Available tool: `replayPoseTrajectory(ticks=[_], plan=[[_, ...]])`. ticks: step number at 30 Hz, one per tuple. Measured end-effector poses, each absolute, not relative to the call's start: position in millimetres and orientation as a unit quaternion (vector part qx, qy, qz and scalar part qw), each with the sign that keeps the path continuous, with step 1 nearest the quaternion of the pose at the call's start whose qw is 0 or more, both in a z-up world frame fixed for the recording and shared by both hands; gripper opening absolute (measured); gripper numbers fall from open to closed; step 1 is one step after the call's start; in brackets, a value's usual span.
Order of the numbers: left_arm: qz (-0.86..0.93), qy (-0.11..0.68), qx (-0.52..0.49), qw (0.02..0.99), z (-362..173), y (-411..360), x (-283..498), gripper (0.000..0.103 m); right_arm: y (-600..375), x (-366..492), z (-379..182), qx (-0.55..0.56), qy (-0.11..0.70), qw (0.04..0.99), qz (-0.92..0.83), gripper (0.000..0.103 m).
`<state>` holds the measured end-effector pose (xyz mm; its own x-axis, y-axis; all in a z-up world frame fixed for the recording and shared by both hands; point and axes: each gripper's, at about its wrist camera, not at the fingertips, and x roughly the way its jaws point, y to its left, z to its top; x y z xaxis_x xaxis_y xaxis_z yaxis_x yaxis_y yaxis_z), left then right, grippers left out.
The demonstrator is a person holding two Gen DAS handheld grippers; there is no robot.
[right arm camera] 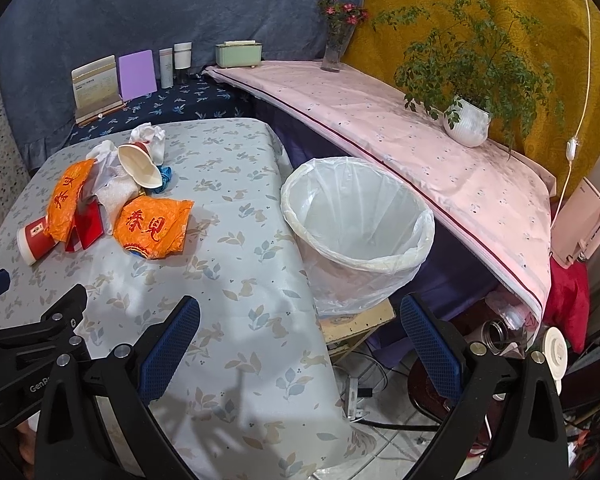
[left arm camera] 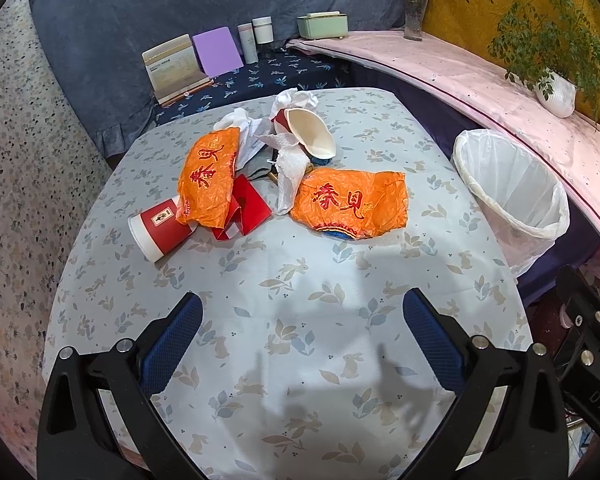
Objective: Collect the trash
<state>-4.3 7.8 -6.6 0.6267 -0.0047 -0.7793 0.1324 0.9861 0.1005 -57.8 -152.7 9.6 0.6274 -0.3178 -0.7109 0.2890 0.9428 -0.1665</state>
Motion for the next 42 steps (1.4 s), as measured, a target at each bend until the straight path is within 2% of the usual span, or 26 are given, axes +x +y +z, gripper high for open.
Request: replayPoseTrajectory(ticks=[42], plan=[[-0.049,0.425,0.068,0.901,-9,16,6,0.096,-152,-47,9,-0.007,0.386,0.907,-0.168,0.096]])
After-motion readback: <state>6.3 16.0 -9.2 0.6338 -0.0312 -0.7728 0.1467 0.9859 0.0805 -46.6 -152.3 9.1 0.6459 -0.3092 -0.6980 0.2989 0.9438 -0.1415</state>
